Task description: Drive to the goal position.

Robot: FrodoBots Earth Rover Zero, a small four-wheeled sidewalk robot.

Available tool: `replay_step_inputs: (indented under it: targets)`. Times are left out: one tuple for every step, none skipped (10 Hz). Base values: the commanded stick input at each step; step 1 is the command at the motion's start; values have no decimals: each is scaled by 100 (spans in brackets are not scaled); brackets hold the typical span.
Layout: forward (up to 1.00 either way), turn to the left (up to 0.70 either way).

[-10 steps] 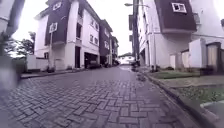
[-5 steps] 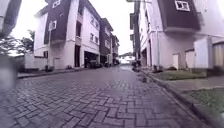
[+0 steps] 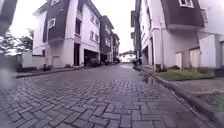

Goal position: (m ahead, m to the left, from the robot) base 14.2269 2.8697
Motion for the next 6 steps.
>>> replay_step_inputs:
  targets:
    - [70, 0]
    - [70, 0]
    - [70, 0]
    - [70, 0]
    - [70, 0]
    - [70, 0]
